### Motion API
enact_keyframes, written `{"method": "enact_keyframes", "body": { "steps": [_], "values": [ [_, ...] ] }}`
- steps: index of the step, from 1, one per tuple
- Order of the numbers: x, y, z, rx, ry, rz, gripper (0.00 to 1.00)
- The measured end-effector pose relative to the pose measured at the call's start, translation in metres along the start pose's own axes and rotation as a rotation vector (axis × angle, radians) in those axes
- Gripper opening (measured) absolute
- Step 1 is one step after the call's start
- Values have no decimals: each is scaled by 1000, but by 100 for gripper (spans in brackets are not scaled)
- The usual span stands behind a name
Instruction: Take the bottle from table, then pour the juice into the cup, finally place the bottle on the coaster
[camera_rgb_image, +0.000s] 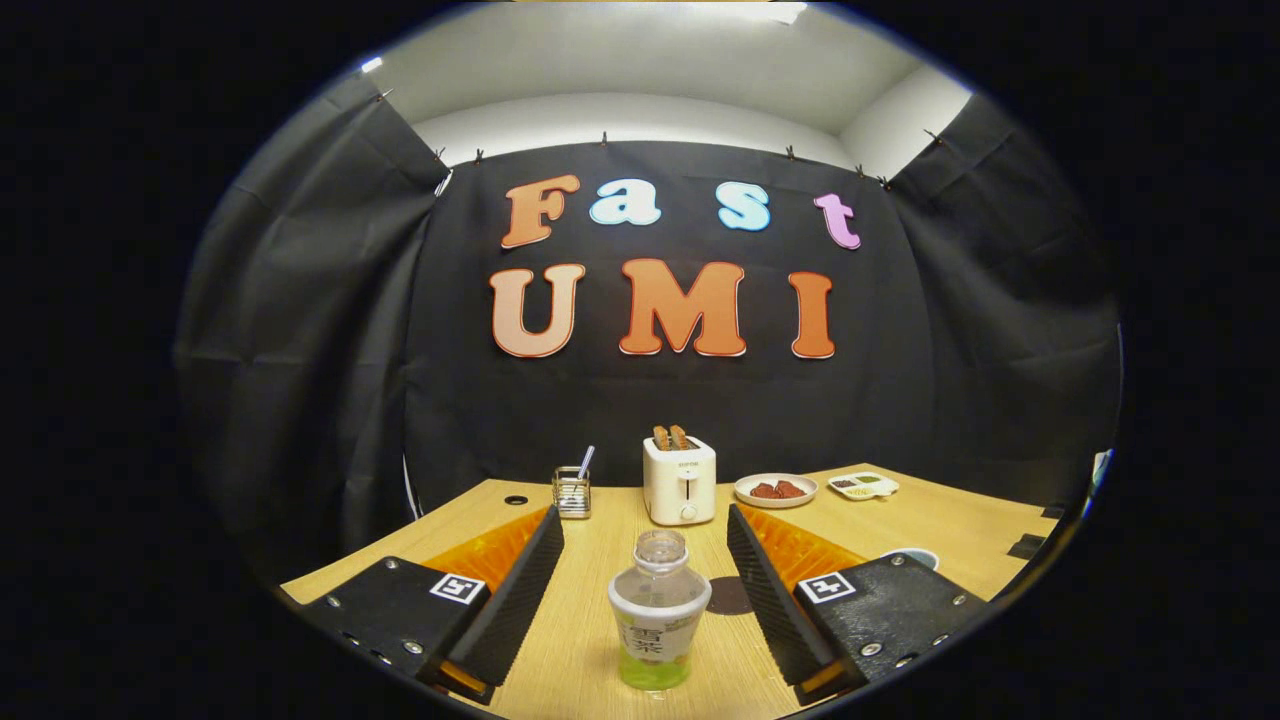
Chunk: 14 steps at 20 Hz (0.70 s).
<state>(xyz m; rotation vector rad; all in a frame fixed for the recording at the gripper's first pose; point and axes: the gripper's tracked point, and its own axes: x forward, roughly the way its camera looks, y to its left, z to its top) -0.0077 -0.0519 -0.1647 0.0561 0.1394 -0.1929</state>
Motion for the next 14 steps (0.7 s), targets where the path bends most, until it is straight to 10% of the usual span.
{"method": "enact_keyframes", "body": {
  "steps": [14],
  "values": [
    [9,-5,-99,40,225,-7,75]
  ]
}}
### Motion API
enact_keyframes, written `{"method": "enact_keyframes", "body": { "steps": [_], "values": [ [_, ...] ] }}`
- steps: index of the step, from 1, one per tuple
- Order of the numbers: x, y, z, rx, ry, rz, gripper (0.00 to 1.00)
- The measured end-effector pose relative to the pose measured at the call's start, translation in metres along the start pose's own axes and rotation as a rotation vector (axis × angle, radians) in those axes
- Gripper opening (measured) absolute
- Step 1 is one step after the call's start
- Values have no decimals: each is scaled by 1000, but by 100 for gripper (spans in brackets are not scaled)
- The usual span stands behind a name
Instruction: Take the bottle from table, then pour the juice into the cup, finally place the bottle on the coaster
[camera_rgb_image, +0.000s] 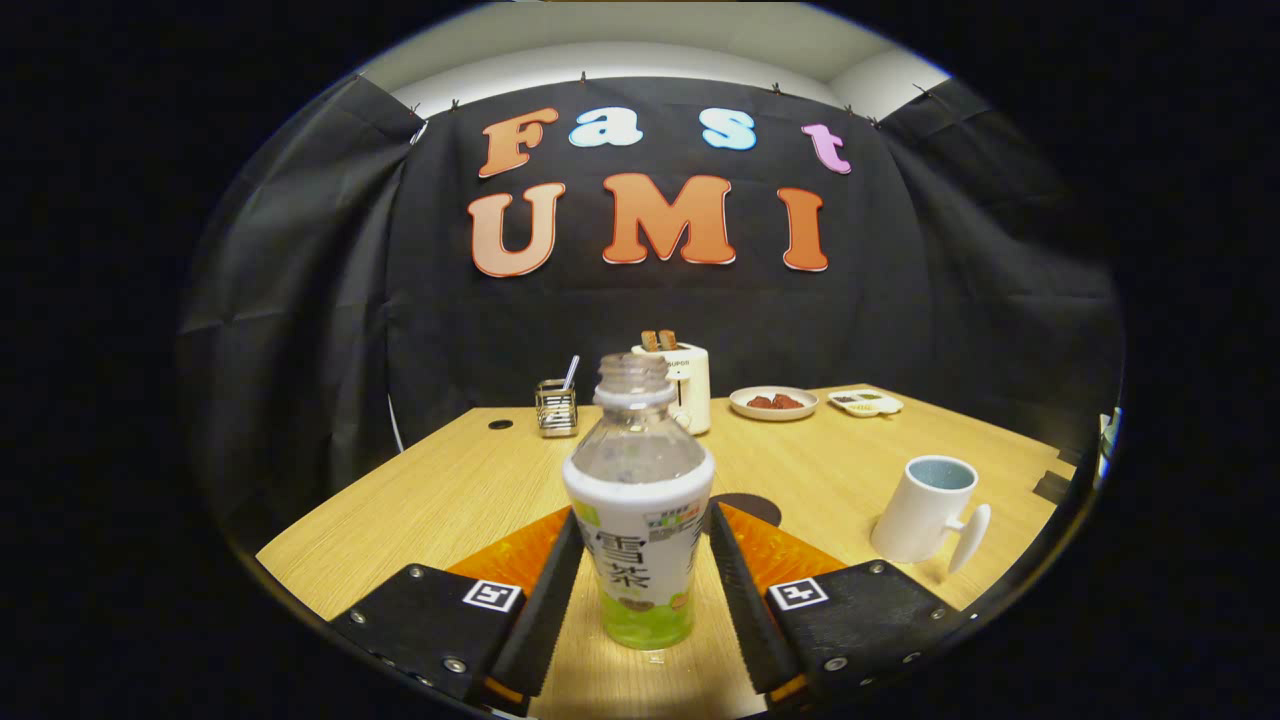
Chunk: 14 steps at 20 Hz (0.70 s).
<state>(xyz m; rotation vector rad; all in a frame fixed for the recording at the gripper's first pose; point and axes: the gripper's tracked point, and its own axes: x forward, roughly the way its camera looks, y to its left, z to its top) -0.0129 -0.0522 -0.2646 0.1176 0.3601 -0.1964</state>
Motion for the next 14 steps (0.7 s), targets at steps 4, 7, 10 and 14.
{"method": "enact_keyframes", "body": {
  "steps": [4,7,10,14],
  "values": [
    [2,-1,-1,13,-16,7,68],
    [10,-6,-29,-26,66,-17,69],
    [11,-7,-40,-74,103,-24,69],
    [13,-5,-39,-51,101,-8,65]
  ]
}}
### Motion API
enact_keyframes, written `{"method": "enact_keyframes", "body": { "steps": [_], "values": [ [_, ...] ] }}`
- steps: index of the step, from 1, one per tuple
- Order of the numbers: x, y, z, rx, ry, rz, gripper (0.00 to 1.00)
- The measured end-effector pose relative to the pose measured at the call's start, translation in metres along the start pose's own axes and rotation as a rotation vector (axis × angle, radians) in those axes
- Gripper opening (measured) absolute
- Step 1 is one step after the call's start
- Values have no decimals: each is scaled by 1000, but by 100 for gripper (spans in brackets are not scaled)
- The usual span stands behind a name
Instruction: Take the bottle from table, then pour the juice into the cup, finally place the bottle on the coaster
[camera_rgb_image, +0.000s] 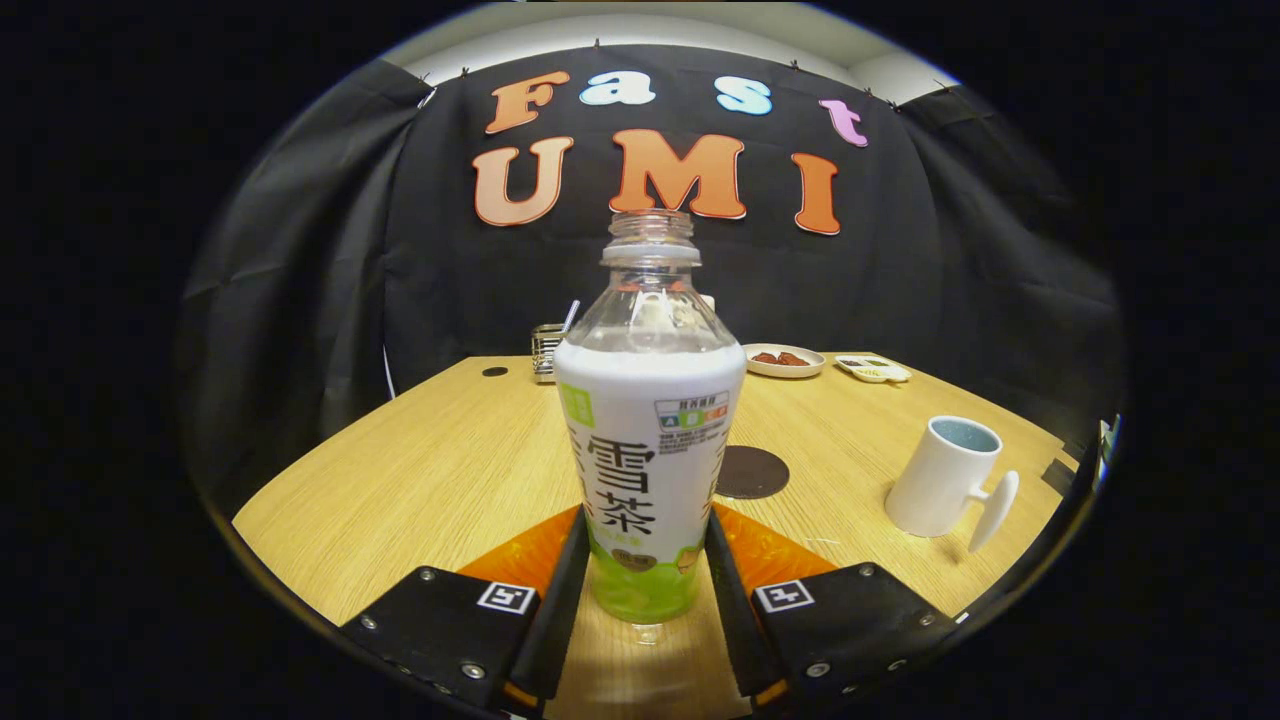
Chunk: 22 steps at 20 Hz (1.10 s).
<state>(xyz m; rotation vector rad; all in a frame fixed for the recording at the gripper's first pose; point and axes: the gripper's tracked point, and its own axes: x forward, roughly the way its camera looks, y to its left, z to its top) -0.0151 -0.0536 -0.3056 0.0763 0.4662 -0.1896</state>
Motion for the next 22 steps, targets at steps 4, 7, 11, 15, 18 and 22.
{"method": "enact_keyframes", "body": {
  "steps": [4,7,11,15,18,22],
  "values": [
    [-1,14,15,122,-23,82,62],
    [2,23,30,264,-41,143,61],
    [9,24,48,421,-48,188,61],
    [14,16,59,572,-49,226,61],
    [16,7,69,690,-63,249,61],
    [23,-6,83,875,-91,273,60]
  ]
}}
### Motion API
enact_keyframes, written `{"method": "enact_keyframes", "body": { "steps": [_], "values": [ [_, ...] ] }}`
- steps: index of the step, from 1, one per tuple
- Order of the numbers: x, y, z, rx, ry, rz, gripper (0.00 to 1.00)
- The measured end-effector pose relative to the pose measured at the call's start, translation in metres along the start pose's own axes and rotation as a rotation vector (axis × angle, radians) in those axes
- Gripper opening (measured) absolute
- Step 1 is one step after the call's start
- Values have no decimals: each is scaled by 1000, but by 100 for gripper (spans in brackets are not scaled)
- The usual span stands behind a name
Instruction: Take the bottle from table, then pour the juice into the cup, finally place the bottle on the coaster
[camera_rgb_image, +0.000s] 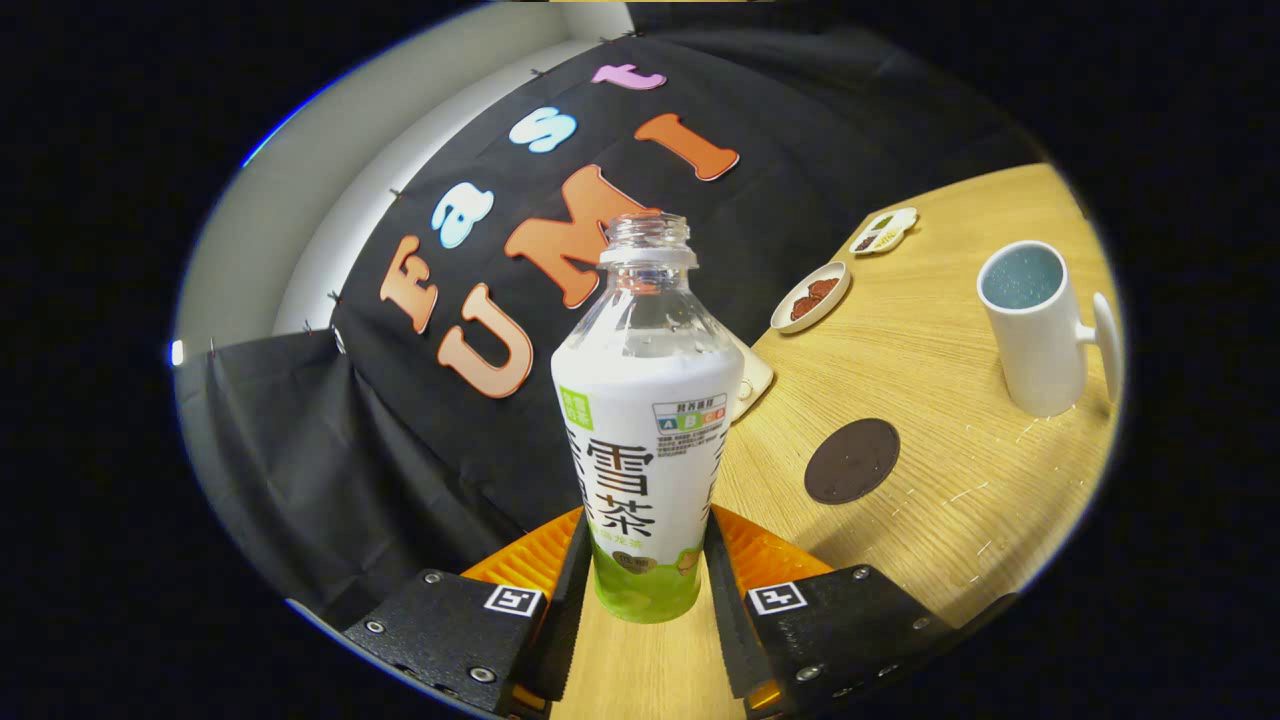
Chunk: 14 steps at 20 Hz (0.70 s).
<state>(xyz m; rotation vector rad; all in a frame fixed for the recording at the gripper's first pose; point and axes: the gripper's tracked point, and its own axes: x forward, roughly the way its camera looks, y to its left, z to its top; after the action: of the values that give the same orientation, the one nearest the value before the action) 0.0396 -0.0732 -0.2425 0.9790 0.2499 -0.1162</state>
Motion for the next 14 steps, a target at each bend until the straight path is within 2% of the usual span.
{"method": "enact_keyframes", "body": {
  "steps": [14],
  "values": [
    [3,-35,62,525,-125,-24,60]
  ]
}}
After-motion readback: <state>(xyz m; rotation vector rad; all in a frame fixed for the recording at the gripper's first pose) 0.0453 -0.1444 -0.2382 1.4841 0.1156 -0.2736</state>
